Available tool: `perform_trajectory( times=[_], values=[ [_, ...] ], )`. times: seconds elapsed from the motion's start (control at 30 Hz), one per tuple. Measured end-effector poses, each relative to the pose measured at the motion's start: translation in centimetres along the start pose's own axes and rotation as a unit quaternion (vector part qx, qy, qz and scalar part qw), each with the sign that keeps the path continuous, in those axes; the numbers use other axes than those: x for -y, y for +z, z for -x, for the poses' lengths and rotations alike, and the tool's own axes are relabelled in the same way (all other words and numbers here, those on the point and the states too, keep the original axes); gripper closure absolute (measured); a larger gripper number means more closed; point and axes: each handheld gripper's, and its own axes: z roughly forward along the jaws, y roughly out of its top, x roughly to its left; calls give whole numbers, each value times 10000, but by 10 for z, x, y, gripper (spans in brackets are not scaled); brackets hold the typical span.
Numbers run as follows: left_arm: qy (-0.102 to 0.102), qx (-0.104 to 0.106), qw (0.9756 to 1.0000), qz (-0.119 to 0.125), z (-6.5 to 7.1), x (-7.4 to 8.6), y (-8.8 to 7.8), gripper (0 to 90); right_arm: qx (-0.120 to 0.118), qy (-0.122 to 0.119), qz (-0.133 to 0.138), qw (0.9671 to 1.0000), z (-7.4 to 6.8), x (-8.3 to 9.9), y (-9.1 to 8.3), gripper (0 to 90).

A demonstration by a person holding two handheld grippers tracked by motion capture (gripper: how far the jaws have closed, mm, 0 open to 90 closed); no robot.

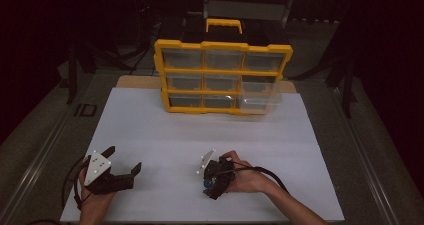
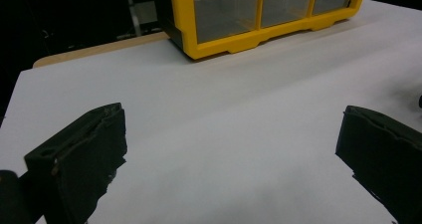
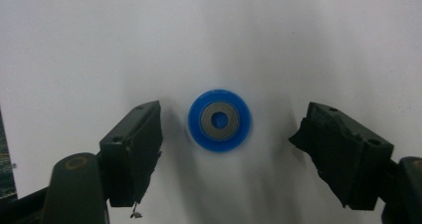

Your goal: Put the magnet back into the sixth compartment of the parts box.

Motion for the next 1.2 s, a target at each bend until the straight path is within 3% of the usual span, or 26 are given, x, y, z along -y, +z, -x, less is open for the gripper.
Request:
perform_trajectory(
  times=[0.47, 1.2],
  values=[
    [5, -7, 10000, -4, 0, 0, 0, 0, -103, -10, -114, 9999, -4, -3, -1, 438],
    [18, -10, 10000, -8, 0, 0, 0, 1, -187, -111, -227, 9995, -7, -6, -2, 563]
  ],
)
